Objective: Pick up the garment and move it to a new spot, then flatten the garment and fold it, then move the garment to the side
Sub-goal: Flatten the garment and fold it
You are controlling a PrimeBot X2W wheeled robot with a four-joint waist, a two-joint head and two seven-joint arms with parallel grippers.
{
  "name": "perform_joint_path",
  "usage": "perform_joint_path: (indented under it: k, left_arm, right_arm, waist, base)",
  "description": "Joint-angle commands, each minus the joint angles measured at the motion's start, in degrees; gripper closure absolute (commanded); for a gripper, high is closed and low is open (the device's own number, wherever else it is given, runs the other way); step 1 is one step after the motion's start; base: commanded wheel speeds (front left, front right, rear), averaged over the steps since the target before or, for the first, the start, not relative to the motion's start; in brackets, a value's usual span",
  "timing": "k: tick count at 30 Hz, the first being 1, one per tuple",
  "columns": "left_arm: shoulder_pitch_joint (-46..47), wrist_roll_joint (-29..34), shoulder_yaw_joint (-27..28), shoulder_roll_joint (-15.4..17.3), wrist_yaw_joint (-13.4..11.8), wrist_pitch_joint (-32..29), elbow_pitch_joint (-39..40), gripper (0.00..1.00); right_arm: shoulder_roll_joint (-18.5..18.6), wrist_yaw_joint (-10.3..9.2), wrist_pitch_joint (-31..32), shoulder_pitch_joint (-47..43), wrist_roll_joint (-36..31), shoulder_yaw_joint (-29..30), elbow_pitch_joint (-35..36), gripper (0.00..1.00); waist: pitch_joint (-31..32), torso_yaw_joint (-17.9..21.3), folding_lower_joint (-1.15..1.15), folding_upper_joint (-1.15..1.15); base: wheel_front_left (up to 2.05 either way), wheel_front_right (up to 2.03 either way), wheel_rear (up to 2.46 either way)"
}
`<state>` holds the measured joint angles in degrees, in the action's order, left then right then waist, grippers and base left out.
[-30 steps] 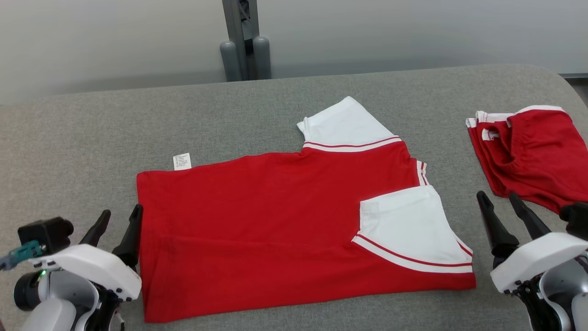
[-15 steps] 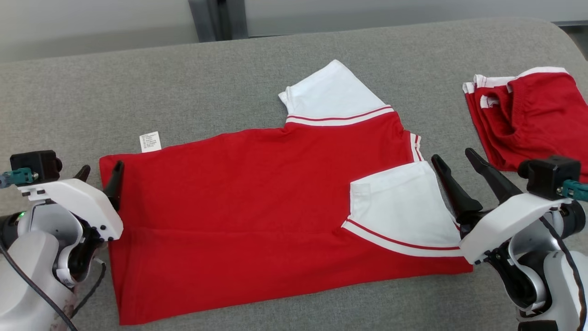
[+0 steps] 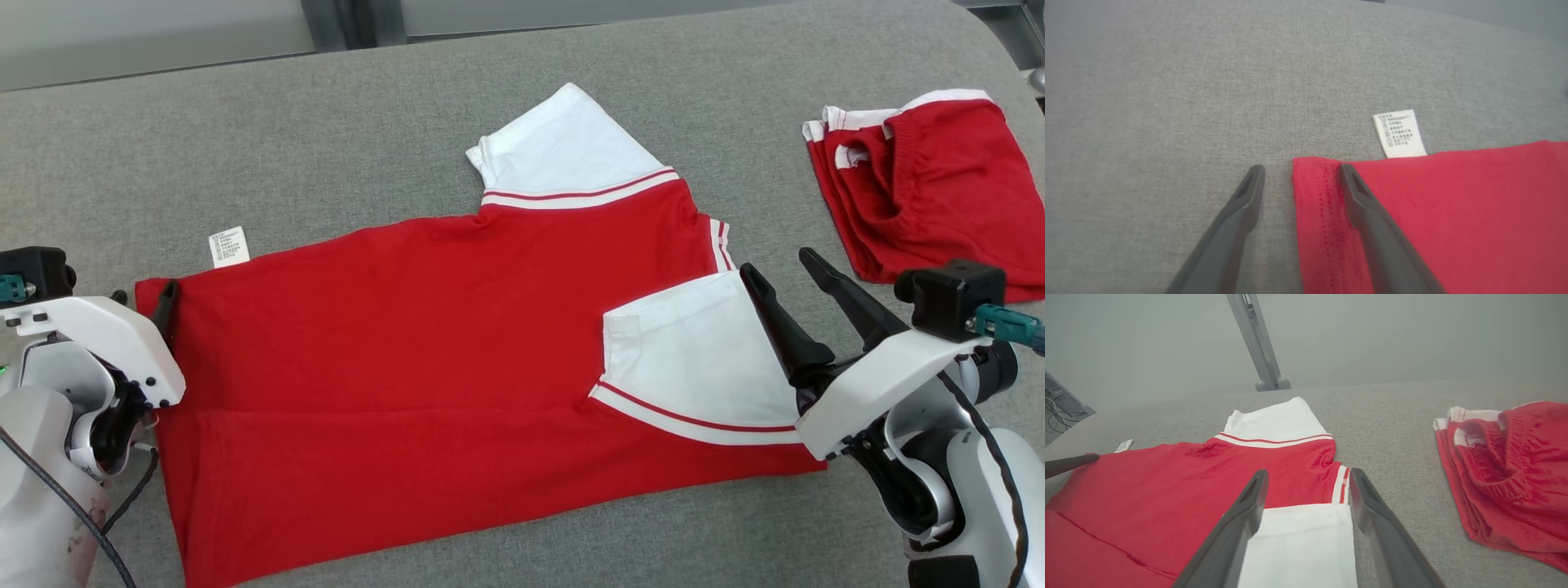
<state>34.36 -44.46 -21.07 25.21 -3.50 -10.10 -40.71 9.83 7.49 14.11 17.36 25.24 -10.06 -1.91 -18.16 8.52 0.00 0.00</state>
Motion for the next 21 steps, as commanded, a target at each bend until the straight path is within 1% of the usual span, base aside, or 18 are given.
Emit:
perform_joint_path:
  k: [1, 2, 3, 4, 5, 6, 9, 11, 16, 21]
  left_arm:
    - [1.3, -0.1, -0.2, 0.1, 0.6, -0.4, -1.0, 0.53]
    - [1.6, -0.2, -0.3, 0.1, 1.1, -0.4, -1.5, 0.56]
    - [1.7, -0.2, -0.4, 0.0, 1.4, -0.3, -1.9, 0.68]
    - [1.9, -0.2, -0.6, -0.2, 1.9, -0.1, -2.1, 0.76]
    - [2.2, -0.2, -0.8, -0.4, 2.1, 0.1, -2.3, 0.86]
    - [2.4, -0.1, -0.9, -0.5, 2.5, 0.4, -2.5, 1.00]
    - [2.7, 0.5, -1.5, -1.2, 3.1, 1.4, -2.6, 1.00]
    - [2.9, 1.1, -1.9, -1.1, 3.6, 2.7, -2.2, 1.00]
    - [1.7, 2.1, -2.7, -2.0, 4.4, 7.1, 1.3, 1.00]
    - [0.2, 3.3, -3.5, -2.9, 4.0, 10.1, 5.0, 1.00]
  right_arm:
    - [0.5, 0.00, -0.2, 0.8, 0.5, -0.2, 0.0, 0.00]
    - [0.6, 0.00, -0.2, 0.9, 0.6, -0.4, -0.1, 0.00]
    - [0.6, 0.00, -0.2, 1.0, 0.6, -0.5, -0.2, 0.00]
    - [0.7, 0.00, -0.2, 1.1, 0.6, -0.5, -0.2, 0.00]
    - [0.9, 0.00, -0.2, 1.3, 0.7, -0.5, -0.2, 0.00]
    - [1.0, 0.00, -0.2, 1.4, 0.7, -0.4, -0.3, 0.00]
    - [1.2, 0.00, -0.1, 2.1, 0.4, 0.1, -0.6, 0.00]
    - [1.5, 0.00, 0.1, 2.8, -0.2, 0.5, -0.9, 0.00]
    - [1.9, 0.00, 1.9, 6.9, -3.0, 2.6, -2.6, 0.00]
    - [1.7, 0.00, 5.1, 12.7, -5.3, 3.5, -6.0, 0.00]
  waist:
    - [-0.3, 0.2, 0.00, 0.00]
    - [-0.4, 0.3, 0.00, 0.00]
    - [-0.5, 0.3, 0.00, 0.00]
    - [-0.6, 0.3, 0.00, 0.00]
    - [-0.6, 0.2, 0.00, 0.00]
    - [-0.5, 0.1, 0.00, 0.00]
    - [-0.1, -0.6, 0.00, 0.00]
    - [0.2, -1.2, 0.00, 0.00]
    - [1.0, -3.5, 0.00, 0.00]
    - [0.7, -5.9, 0.00, 0.00]
  base:
    - [0.00, 0.00, 0.00]
    - [0.00, 0.00, 0.00]
    - [0.00, 0.00, 0.00]
    - [0.00, 0.00, 0.00]
    - [0.00, 0.00, 0.00]
    - [0.00, 0.00, 0.00]
    - [0.00, 0.00, 0.00]
    - [0.00, 0.00, 0.00]
    - [0.00, 0.00, 0.00]
    - [0.00, 0.00, 0.00]
